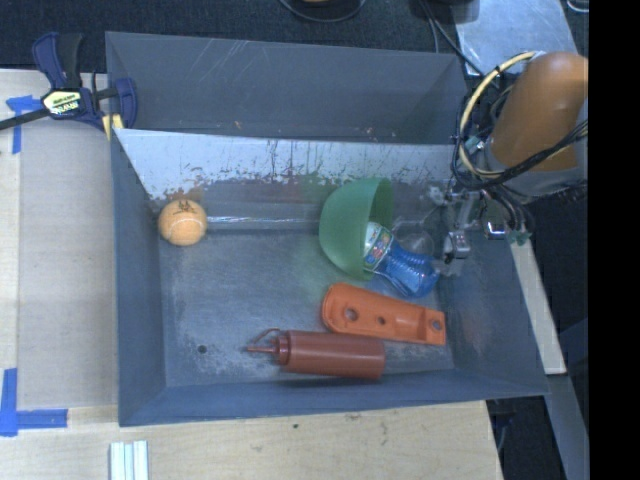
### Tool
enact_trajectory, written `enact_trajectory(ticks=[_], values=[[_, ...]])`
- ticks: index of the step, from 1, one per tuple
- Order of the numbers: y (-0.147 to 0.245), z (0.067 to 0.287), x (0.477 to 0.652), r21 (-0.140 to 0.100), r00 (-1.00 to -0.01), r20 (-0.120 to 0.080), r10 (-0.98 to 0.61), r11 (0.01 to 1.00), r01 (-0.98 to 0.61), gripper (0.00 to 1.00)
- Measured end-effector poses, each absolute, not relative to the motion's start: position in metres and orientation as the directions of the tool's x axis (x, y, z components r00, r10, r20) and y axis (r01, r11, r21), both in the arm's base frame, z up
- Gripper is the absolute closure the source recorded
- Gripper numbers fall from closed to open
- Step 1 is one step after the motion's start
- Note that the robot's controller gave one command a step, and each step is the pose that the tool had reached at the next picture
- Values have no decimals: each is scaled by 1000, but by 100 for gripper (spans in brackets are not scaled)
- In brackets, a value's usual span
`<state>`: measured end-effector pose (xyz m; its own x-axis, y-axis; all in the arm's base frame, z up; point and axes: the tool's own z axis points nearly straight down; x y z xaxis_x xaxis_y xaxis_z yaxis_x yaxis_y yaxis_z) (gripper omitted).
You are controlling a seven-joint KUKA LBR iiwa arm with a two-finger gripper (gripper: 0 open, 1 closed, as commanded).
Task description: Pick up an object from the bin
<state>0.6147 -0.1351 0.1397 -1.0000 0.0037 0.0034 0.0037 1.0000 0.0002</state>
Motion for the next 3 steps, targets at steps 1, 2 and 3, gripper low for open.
enact_trajectory(ticks=[1,2,3], values=[[-134,145,616,-1,-1000,-4,0,1000,0,0],[-139,72,562,-3,-997,-1,-82,997,-82,0],[-140,72,559,0,-999,-7,-32,999,-32,0]])
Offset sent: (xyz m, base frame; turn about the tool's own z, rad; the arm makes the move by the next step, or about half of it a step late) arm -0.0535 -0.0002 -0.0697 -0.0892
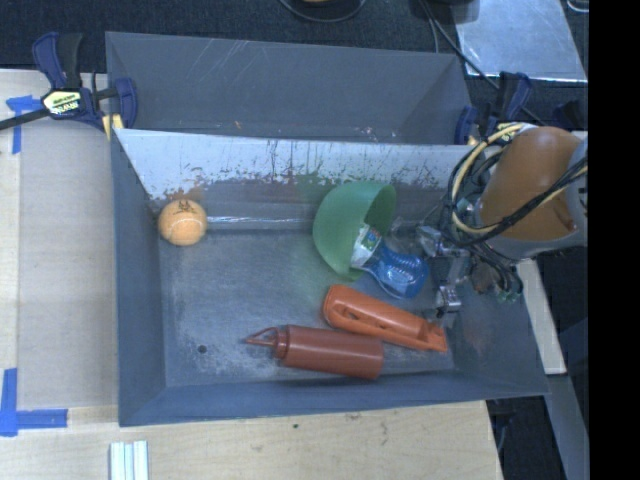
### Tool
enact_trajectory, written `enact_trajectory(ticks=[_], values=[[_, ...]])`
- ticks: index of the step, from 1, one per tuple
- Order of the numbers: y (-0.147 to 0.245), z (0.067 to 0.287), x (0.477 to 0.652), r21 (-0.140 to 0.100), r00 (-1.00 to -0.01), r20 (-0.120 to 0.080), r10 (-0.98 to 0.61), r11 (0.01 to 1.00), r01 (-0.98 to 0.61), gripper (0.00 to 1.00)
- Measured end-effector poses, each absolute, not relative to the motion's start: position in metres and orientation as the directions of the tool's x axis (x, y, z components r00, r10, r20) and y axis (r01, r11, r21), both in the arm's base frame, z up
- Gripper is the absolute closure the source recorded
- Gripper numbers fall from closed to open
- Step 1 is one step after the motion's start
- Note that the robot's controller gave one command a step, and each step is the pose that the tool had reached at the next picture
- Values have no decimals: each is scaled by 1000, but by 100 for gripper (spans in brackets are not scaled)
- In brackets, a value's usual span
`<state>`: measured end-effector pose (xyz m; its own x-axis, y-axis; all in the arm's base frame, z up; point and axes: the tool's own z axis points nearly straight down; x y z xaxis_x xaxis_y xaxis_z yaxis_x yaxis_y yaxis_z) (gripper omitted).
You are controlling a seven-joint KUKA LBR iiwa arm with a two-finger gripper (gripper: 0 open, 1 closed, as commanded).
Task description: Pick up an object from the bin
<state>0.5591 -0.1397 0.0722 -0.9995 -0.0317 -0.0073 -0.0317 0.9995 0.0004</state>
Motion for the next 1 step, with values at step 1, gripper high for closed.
enact_trajectory(ticks=[1], values=[[-140,72,558,0,-1000,-9,-24,1000,-24,0]])
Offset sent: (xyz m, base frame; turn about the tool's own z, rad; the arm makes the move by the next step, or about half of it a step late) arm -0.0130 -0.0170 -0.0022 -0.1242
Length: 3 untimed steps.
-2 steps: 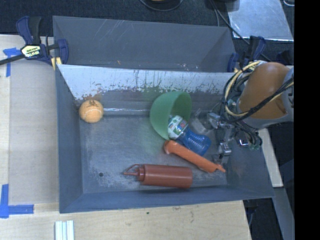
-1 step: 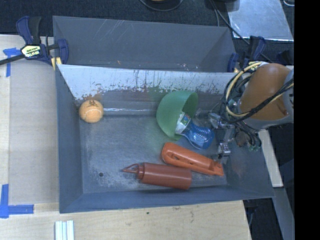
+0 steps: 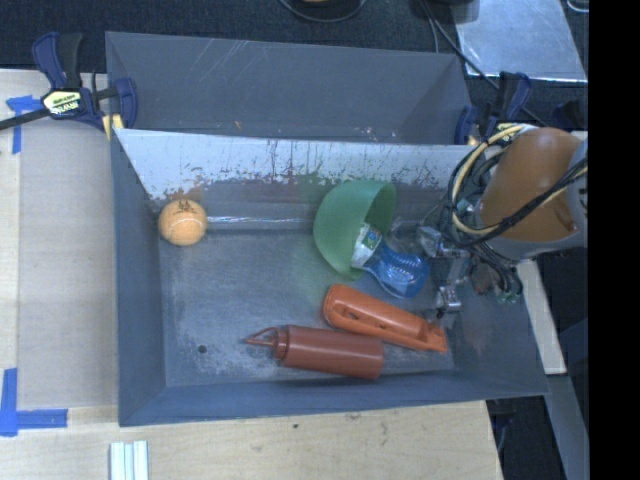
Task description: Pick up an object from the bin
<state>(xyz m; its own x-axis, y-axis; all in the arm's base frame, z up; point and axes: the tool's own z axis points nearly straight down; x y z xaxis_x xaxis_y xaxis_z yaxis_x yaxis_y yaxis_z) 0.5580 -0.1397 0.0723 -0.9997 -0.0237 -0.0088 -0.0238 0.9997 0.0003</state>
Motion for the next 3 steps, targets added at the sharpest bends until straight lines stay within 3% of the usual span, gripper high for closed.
enact_trajectory(ticks=[1,2,3], values=[[-124,72,552,-2,-997,-12,-81,997,-81,0],[-56,72,585,1,-996,-17,-83,997,-83,0],[-80,77,602,-7,-977,-26,-211,978,-210,100]])
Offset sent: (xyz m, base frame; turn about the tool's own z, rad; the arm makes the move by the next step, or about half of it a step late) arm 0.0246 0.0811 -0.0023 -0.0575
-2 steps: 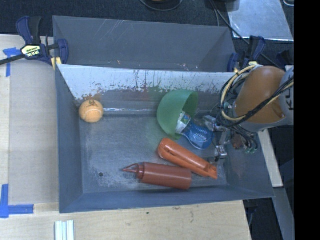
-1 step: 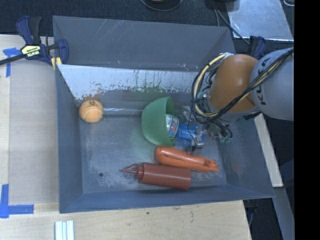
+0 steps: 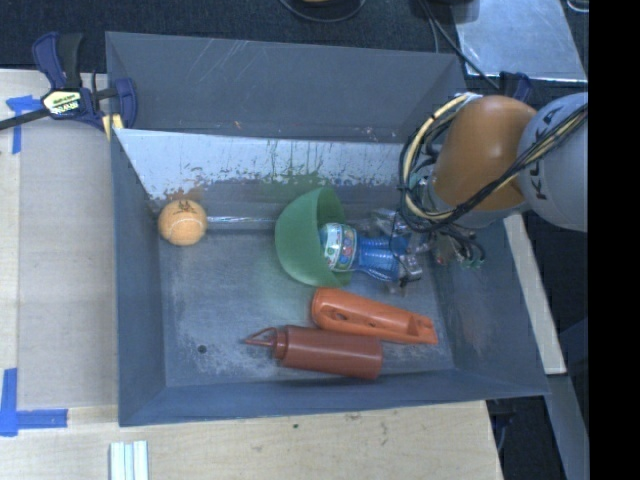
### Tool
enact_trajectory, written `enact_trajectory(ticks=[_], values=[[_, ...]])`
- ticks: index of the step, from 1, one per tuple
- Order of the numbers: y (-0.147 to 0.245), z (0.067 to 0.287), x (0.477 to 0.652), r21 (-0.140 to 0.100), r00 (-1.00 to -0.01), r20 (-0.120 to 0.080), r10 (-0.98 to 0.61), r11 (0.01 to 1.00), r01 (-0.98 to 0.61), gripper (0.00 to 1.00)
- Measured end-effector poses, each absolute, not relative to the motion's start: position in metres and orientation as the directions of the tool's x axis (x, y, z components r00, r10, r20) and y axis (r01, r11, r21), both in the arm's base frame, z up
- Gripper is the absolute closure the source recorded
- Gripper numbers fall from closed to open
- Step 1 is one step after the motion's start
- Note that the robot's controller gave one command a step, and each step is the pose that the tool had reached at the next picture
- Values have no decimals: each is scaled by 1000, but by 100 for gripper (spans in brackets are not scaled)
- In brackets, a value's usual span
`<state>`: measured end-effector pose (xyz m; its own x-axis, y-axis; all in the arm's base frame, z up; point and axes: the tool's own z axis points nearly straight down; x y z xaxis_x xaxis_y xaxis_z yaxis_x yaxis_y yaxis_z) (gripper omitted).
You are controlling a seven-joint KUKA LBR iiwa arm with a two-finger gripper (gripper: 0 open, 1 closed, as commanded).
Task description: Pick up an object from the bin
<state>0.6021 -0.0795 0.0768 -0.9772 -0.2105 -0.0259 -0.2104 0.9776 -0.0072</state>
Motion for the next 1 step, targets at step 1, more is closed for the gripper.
enact_trajectory(ticks=[1], values=[[-80,77,602,-7,-977,-26,-211,977,-211,100]])
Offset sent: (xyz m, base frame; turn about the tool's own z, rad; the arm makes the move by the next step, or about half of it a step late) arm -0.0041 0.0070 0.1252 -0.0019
